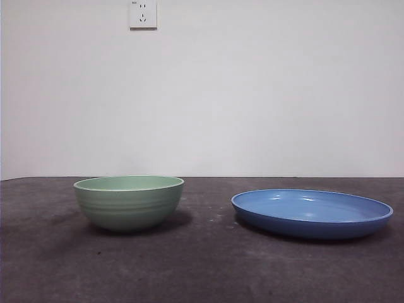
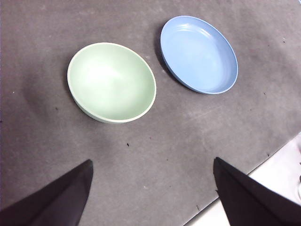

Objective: Place the green bowl on the blue plate

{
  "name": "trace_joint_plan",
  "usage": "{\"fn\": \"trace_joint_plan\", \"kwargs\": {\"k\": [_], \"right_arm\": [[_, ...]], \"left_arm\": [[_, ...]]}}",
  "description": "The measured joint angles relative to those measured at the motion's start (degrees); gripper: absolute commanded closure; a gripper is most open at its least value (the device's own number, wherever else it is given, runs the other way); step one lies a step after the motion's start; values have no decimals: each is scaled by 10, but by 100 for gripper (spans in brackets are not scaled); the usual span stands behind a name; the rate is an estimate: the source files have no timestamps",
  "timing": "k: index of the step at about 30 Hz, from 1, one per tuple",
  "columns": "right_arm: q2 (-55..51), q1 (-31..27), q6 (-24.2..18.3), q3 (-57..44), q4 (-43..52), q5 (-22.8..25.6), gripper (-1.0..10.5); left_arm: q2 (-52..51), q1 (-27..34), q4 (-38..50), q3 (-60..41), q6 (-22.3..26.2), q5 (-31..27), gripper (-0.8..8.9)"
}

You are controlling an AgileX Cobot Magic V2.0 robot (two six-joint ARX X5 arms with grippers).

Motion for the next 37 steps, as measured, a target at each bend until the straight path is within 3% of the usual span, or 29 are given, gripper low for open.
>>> {"fn": "trace_joint_plan", "kwargs": {"k": [11, 25, 37], "right_arm": [[0, 0, 0, 0, 5, 0, 577], [0, 0, 0, 0, 6, 0, 577], [0, 0, 0, 0, 14, 0, 578]], "left_arm": [[96, -28, 68, 11, -45, -24, 404], [323, -89, 101, 136, -55, -199, 409], [471, -89, 147, 137, -55, -205, 409]]}}
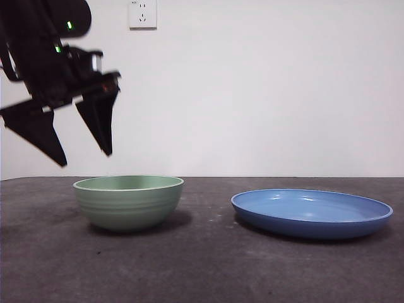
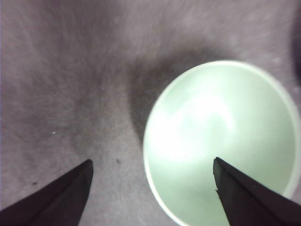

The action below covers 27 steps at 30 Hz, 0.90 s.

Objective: Place the green bowl on the blue plate

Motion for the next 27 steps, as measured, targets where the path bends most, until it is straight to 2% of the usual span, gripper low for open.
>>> {"fn": "trace_joint_plan", "kwargs": {"k": [8, 15, 16, 22, 24, 27], "right_arm": [[0, 0, 0, 0, 5, 0, 578], [0, 0, 0, 0, 5, 0, 578], [0, 0, 0, 0, 5, 0, 578], [0, 0, 0, 0, 5, 0, 578], [0, 0, 0, 0, 5, 0, 578], [0, 0, 0, 0, 5, 0, 578]], "left_arm": [[49, -8, 22, 0, 0, -1, 414], [68, -14, 22, 0, 0, -11, 485], [69, -14, 22, 0, 0, -11, 500], [70, -16, 26, 0, 0, -11, 769], [70, -17, 26, 0, 0, -11, 801], [70, -17, 26, 0, -3, -12, 799]]}}
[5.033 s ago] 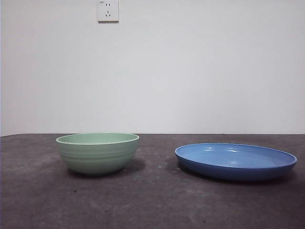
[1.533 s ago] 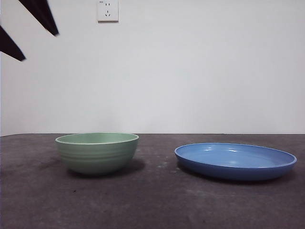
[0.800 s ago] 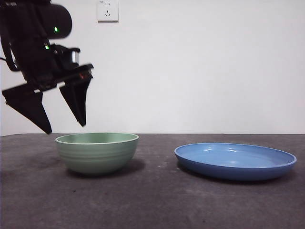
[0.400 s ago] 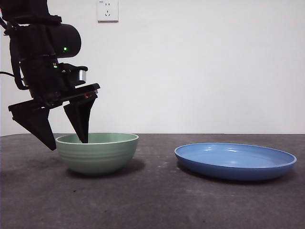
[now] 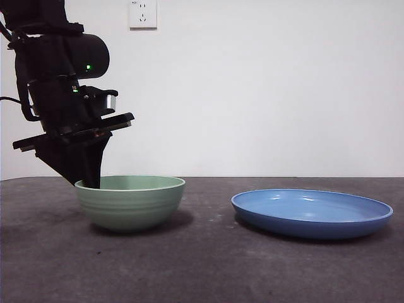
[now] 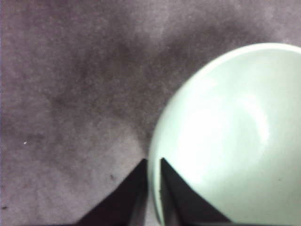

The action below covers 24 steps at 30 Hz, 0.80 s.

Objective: Place the green bowl on the blue plate

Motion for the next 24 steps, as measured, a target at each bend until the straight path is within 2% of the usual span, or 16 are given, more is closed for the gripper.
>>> {"fn": "trace_joint_plan", "kwargs": {"k": [9, 14, 24], "right_arm": [[0, 0, 0, 0, 0, 0, 578], [0, 0, 0, 0, 0, 0, 578], [0, 0, 3, 0, 0, 0, 578]], "left_arm": [[-1, -1, 5, 0, -13, 0, 799], [-34, -10, 4, 3, -26, 2, 799], [-52, -76, -7, 97, -46, 24, 799]]}}
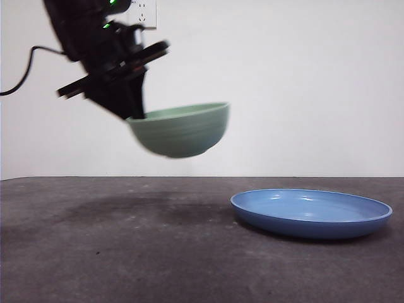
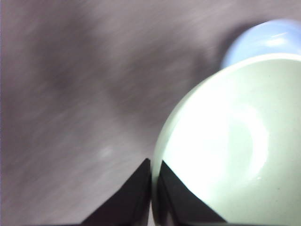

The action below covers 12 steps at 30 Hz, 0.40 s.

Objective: Place the green bowl on the blue plate

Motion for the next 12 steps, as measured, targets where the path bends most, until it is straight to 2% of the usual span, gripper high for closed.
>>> {"fn": "trace_joint_plan", "kwargs": {"k": [5, 12], "right_arm": [[0, 0, 2, 0, 0, 0, 578], [-2, 0, 14, 0, 0, 0, 578]], "left_arm": [[17, -38, 7, 51, -12, 5, 799], [101, -77, 11, 117, -27, 4, 799]]}}
